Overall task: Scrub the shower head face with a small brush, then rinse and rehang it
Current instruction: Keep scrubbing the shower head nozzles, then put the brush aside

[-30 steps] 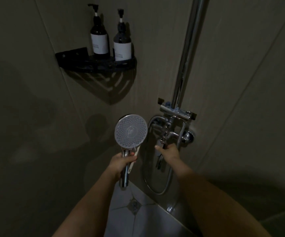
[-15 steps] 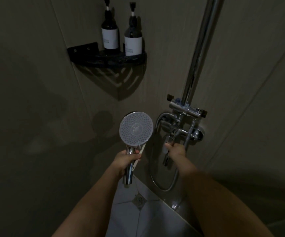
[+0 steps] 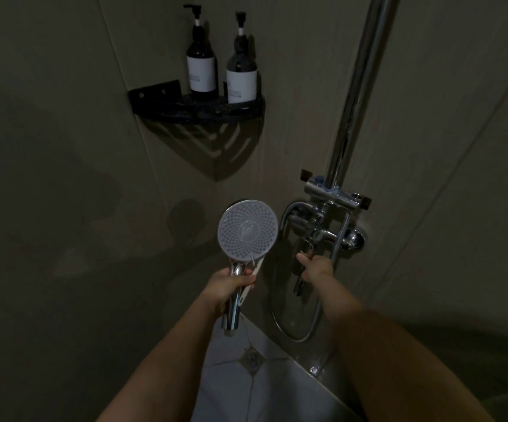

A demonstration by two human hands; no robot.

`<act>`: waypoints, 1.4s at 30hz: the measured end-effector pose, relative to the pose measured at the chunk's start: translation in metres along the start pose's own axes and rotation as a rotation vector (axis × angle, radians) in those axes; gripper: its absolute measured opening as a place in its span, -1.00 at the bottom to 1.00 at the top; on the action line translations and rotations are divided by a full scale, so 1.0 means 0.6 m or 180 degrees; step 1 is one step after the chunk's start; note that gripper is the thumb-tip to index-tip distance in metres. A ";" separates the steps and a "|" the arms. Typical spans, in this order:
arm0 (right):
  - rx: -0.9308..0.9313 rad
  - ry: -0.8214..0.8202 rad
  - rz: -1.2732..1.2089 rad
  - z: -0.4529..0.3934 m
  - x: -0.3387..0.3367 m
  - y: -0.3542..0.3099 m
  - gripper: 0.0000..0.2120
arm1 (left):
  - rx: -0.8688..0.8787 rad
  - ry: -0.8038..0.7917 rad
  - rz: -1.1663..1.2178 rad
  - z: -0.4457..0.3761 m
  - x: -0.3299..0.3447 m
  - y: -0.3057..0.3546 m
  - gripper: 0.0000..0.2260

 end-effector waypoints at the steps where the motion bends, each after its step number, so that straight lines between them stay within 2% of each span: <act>1: 0.0041 0.0025 -0.0031 -0.001 0.001 0.003 -0.59 | 0.0001 0.0003 -0.0007 0.001 -0.002 -0.001 -0.84; 6: 0.0160 0.0056 -0.0125 0.012 0.005 0.015 -0.57 | 0.0047 0.0050 -0.0040 0.006 -0.005 -0.002 -0.85; 10: 0.0603 0.0112 -0.0637 0.017 0.008 0.053 -0.46 | 0.0066 -0.0014 -0.0053 0.006 -0.002 -0.006 -0.86; 13: 0.1258 -0.0950 -0.1013 0.081 0.080 0.075 -0.47 | 0.0023 -0.0064 -0.0037 0.006 0.005 -0.016 -0.86; 15: 0.1415 -0.1559 -0.1143 0.113 0.118 0.082 -0.49 | 0.0027 -0.0107 0.0011 0.005 0.013 -0.024 -0.85; 17: 0.1387 -0.1850 -0.1403 0.128 0.141 0.075 -0.59 | 0.0015 -0.0179 0.0086 0.002 0.023 -0.032 -0.86; 22: 0.1038 -0.1865 -0.1643 0.128 0.153 0.058 -0.83 | 0.0040 -0.0274 0.0354 -0.005 0.042 -0.048 -0.86; 27: 0.0850 -0.1381 -0.1492 0.114 0.123 0.081 -0.84 | -0.0010 -0.0127 0.0587 -0.009 0.049 -0.076 -0.92; 29: 0.0863 -0.1221 -0.1271 0.104 0.113 0.106 -0.78 | -0.0060 0.0083 0.0681 -0.013 0.039 -0.092 -0.89; 33: 0.0988 -0.1063 -0.0132 0.082 0.082 0.187 -0.74 | -0.0015 0.0274 0.0820 -0.021 0.016 -0.102 -0.87; 35: 0.1092 -0.1019 0.0310 0.061 0.055 0.227 -0.78 | 0.0004 0.0312 0.0831 -0.027 0.005 -0.102 -0.89; 37: 0.1136 -0.1192 0.0863 0.036 0.047 0.260 -0.86 | 0.0004 0.0317 0.0843 -0.032 -0.003 -0.105 -0.89; 40: 0.0606 -0.1074 0.2151 0.023 0.026 0.225 -0.68 | -0.0053 0.0317 0.0816 -0.039 -0.007 -0.115 -0.89; 42: 0.0387 -0.1091 0.2640 0.015 0.027 0.210 -0.65 | -0.0084 0.0329 0.0827 -0.042 -0.006 -0.122 -0.89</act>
Point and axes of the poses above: each hand's wrist, its own z-axis away from the middle knuckle, its own x-axis out of the palm, y = z × x, the point moved 10 cm from there along -z, towards the middle knuckle, and after that the axes turned 11 degrees about -z, right-handed, at the moved point
